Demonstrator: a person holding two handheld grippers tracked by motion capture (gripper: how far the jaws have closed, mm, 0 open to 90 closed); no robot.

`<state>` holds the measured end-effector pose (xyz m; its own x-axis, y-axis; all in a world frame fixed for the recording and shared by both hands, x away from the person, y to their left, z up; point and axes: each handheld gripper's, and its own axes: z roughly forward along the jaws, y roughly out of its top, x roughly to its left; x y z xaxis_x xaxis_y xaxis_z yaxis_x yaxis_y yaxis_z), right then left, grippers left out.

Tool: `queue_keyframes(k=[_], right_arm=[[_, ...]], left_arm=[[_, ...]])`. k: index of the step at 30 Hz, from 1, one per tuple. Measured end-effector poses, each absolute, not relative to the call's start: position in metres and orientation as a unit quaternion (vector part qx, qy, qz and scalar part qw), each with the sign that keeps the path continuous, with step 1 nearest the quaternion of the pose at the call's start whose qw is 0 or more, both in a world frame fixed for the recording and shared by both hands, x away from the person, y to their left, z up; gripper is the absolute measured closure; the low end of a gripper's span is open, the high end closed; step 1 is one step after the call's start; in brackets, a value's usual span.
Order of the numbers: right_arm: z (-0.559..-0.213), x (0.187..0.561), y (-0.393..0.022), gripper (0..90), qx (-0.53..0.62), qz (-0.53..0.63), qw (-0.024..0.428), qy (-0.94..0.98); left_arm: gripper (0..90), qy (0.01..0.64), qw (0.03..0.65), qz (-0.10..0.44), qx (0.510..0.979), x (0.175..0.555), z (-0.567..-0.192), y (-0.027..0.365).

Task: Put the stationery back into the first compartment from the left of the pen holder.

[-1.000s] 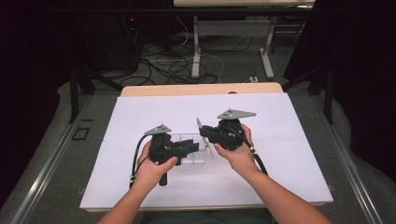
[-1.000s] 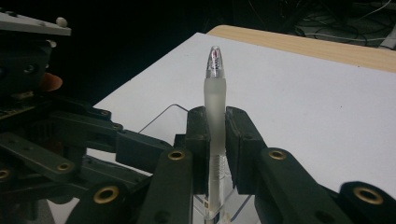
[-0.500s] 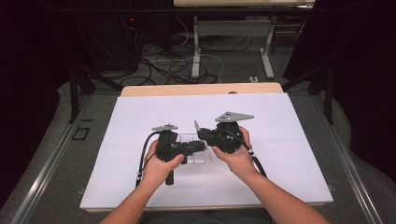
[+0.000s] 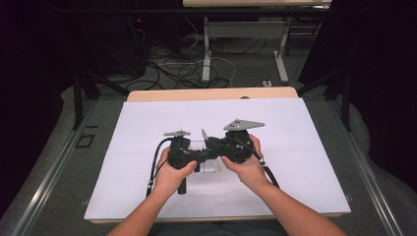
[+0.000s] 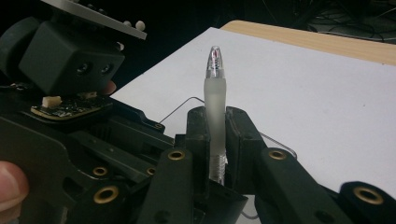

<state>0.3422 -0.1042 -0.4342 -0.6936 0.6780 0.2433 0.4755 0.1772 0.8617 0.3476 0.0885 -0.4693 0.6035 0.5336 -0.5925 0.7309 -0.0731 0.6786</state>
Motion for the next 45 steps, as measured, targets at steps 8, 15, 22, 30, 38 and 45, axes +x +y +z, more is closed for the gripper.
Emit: queue_keyframes(k=[8,15,22,30,38,45], right_arm=[[-0.435,0.342,-0.102,80.1,0.374,0.522,0.099,0.760],[-0.436,0.341,-0.100,80.0,0.368,0.517,0.104,0.766],[-0.436,0.341,-0.100,79.9,0.371,0.517,0.100,0.765],[-0.436,0.344,-0.104,74.9,0.378,0.521,0.090,0.760],[-0.434,0.347,-0.114,64.8,0.392,0.523,0.080,0.752],[-0.438,0.349,-0.122,56.6,0.403,0.523,0.092,0.745]], left_arm=[[78.1,0.455,0.517,-0.117,0.716,0.350,-0.469,0.091],[78.7,0.470,0.512,-0.131,0.707,0.351,-0.470,0.091],[78.8,0.467,0.509,-0.131,0.711,0.351,-0.469,0.092],[78.9,0.467,0.506,-0.118,0.716,0.353,-0.470,0.093],[78.9,0.474,0.513,-0.096,0.710,0.357,-0.467,0.105],[78.9,0.483,0.529,-0.068,0.694,0.360,-0.458,0.123]])
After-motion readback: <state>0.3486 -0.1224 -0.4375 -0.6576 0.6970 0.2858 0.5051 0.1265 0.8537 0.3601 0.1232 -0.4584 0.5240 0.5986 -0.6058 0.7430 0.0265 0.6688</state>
